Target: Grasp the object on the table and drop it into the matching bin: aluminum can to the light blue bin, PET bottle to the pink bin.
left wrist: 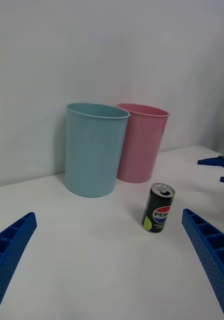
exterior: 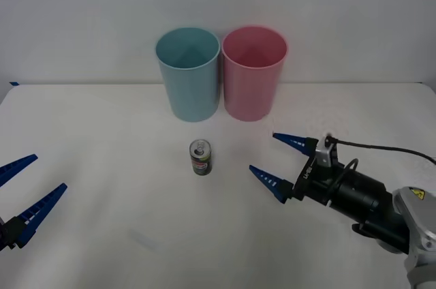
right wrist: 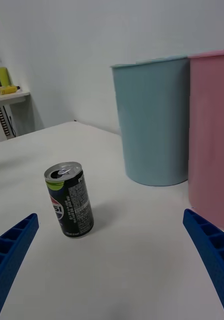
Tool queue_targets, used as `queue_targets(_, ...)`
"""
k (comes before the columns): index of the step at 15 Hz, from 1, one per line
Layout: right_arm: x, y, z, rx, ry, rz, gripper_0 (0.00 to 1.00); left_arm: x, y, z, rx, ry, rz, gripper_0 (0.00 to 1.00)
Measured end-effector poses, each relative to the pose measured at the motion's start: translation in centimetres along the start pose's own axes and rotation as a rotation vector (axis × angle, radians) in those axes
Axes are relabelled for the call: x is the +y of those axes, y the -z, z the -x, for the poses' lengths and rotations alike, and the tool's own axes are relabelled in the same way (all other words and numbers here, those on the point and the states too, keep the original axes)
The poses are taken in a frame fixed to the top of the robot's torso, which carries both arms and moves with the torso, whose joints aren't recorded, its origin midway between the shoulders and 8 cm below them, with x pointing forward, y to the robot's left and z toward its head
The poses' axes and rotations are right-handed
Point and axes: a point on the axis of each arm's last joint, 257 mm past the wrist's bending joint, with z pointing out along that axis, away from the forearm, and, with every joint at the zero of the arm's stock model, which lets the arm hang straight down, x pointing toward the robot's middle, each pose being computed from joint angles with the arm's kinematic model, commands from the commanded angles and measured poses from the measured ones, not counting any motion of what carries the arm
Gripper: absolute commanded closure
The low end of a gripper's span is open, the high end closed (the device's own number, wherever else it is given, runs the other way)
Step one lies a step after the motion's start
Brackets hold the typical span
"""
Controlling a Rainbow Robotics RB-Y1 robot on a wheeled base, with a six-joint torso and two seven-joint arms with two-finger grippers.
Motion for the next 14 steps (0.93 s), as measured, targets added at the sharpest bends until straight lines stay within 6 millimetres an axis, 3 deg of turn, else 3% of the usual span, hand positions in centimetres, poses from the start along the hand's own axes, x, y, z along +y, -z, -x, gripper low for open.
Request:
queue_targets(7, 3.3, -4.1, -0.9, 0.022, 0.051, 0.076, 0.00, 0.0, 0.0, 0.0, 0.000, 0.000, 0.000, 0.00)
queue_targets(14, 4.5, -7.4, -1.0, 0.033, 0.101, 0.069, 0.00, 0.0, 0.0, 0.0, 0.000, 0.000, 0.000, 0.00)
